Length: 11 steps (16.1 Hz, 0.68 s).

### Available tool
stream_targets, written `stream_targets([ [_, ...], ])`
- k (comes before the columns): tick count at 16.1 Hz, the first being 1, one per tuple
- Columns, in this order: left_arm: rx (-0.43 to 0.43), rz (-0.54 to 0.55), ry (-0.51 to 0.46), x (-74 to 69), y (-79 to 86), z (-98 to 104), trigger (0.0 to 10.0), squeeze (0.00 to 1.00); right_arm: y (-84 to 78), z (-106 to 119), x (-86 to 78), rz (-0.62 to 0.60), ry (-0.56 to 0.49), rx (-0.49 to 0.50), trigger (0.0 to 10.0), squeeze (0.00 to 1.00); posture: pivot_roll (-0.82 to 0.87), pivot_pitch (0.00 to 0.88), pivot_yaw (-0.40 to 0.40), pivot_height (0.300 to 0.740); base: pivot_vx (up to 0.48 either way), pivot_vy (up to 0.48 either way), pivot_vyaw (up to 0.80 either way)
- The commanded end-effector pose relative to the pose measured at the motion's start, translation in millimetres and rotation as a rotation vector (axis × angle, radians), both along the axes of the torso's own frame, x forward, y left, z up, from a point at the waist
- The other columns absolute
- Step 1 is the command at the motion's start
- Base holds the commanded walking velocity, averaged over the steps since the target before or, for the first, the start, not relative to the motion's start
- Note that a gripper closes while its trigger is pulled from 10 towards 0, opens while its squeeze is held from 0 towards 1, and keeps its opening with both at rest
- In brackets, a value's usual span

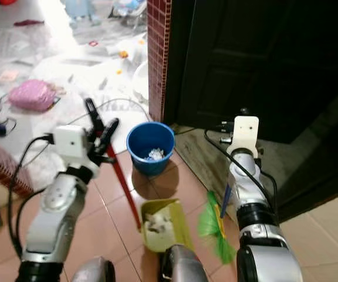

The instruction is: Sweep floor

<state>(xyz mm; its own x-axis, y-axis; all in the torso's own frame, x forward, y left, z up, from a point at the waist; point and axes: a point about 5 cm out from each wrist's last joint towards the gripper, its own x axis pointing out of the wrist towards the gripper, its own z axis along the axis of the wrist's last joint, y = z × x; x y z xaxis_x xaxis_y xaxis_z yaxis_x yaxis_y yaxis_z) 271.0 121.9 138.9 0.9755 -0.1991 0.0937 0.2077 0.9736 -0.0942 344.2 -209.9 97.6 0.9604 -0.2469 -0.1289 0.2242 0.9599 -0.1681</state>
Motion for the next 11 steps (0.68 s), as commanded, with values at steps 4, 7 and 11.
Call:
stream_targets([
  [4,-0.047,0.069,-0.057,5.3,8.2,14.8,10.0,0.0,-1.4,-1.0,0.4,0.006,0.016,-0.009,10.0,0.0,-0.01,0.136,-0.052,0.74,0.0,0.0,0.0],
  [7,-0.061,0.092,-0.054,6.2,13.1,15.3,10.0,0.0,0.8,-5.3,-2.8,0.013,0.026,-0.007,10.0,0.0,-0.01,0.135,-0.059,0.74,0.0,0.365,0.0],
  [11,-0.057,0.098,-0.056,7.1,12.7,15.0,10.0,0.0,3.7,-5.3,-1.8,0.024,0.026,-0.006,10.0,0.0,-0.01,0.132,-0.062,0.74,0.0,0.45,0.0],
])
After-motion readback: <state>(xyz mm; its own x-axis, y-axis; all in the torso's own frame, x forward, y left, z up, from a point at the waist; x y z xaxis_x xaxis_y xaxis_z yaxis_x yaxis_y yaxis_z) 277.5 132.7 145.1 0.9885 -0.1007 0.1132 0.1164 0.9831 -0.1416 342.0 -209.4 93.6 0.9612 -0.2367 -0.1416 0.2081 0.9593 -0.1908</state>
